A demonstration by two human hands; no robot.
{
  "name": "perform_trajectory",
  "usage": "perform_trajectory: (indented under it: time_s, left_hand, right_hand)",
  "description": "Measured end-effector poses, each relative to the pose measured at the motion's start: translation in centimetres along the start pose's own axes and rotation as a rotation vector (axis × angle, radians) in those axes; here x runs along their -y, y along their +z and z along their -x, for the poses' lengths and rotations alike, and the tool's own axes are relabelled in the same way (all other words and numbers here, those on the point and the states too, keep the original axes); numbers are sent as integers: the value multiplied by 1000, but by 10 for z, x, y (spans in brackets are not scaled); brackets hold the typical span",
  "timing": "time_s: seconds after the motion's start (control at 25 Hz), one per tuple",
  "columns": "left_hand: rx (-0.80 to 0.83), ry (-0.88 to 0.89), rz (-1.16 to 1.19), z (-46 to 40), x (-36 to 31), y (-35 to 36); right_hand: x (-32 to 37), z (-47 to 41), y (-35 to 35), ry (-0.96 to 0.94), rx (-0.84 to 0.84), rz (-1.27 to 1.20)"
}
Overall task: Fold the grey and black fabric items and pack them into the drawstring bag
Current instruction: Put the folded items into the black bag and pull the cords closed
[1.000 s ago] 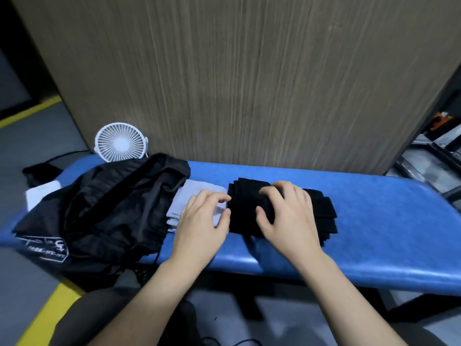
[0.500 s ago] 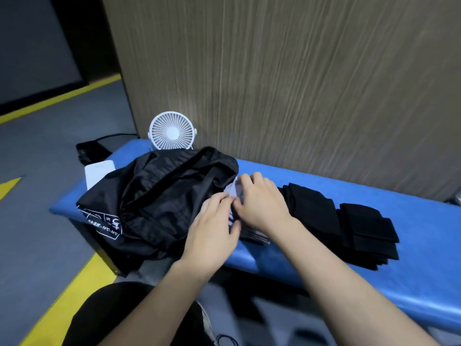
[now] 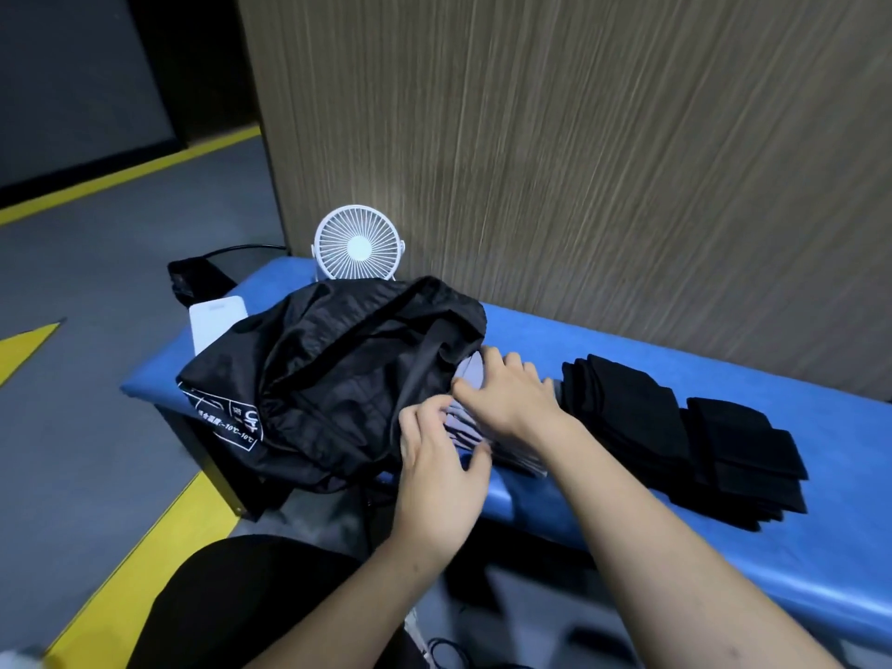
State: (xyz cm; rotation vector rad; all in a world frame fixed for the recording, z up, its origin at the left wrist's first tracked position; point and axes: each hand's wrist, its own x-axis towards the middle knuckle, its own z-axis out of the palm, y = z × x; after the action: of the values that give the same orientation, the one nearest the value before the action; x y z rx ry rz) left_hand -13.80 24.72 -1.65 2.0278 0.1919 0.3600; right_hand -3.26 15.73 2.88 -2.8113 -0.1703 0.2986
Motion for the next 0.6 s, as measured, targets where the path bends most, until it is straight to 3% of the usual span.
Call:
perform_trajectory:
  time_s: [0.16,0.4,0.6]
  left_hand:
    - [22,-267,196,9,-1,2]
    - [-8,-355,256,33,-8,2]
    - [-56,-493,477,47,-21,-2]
  right_hand:
    - [2,10,-7,33,65,14]
    - [2,35,-7,47,119,-40]
    - [3,54,-3,41,101,-14]
